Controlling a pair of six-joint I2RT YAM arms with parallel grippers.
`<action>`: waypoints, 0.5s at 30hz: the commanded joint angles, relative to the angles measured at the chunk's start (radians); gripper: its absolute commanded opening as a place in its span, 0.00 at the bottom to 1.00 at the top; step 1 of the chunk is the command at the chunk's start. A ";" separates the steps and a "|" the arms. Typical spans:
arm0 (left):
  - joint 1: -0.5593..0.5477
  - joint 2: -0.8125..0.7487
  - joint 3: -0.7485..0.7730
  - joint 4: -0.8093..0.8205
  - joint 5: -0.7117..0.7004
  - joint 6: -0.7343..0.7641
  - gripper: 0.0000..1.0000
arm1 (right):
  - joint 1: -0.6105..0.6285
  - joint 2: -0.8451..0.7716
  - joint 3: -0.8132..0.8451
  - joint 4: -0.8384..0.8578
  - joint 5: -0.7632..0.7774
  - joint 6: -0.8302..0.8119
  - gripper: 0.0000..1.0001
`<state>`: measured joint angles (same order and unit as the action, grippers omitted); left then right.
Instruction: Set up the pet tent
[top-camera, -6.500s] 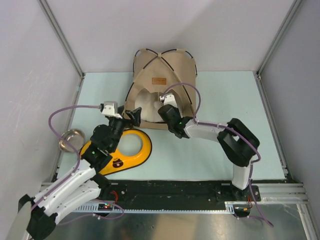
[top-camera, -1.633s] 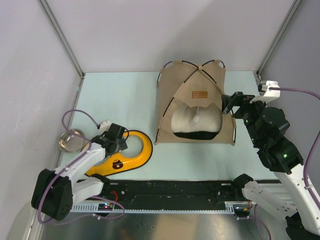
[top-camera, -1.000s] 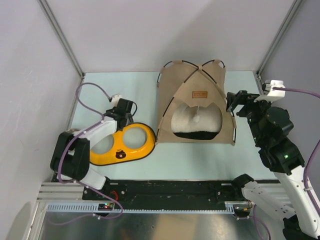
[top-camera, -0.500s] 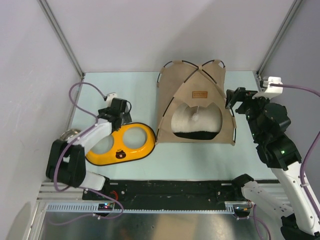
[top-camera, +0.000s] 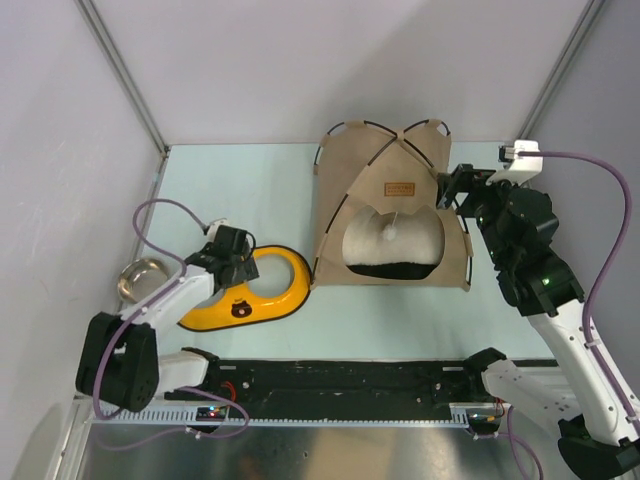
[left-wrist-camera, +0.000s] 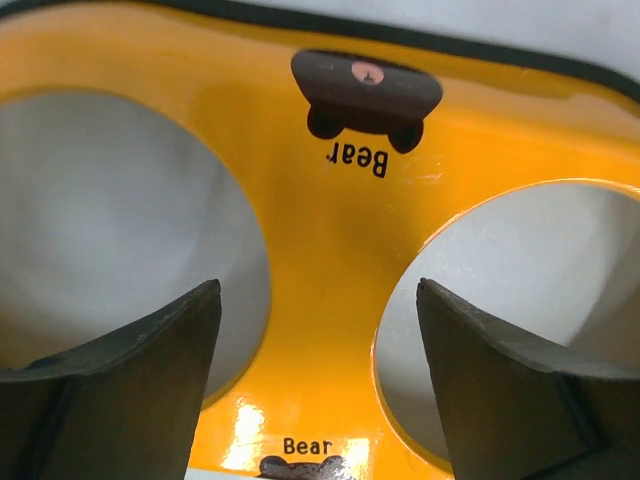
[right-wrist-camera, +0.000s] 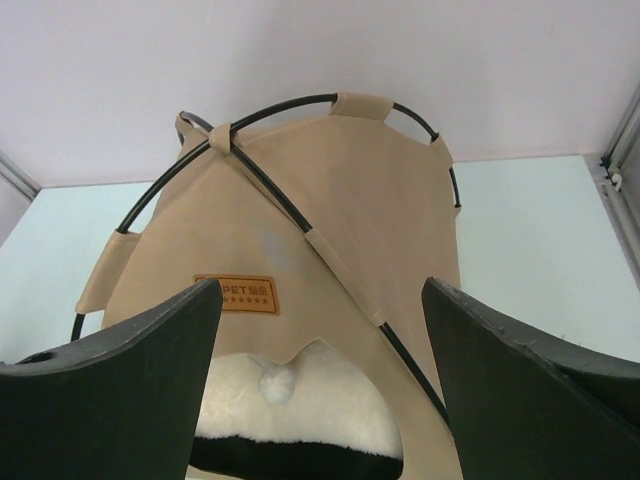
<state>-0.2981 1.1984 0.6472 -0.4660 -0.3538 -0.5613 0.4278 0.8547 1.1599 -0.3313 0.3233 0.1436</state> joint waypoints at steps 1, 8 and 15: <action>-0.001 0.090 0.038 0.004 0.028 -0.030 0.78 | -0.005 -0.001 0.025 0.067 -0.016 0.020 0.86; 0.001 0.180 0.094 0.011 -0.006 -0.020 0.46 | -0.006 -0.018 0.031 0.067 0.000 0.000 0.86; 0.004 0.252 0.210 0.014 -0.090 0.050 0.33 | -0.012 -0.024 0.031 0.058 0.010 -0.004 0.86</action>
<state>-0.2985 1.4208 0.7509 -0.4843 -0.3550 -0.5583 0.4221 0.8436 1.1599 -0.3084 0.3172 0.1528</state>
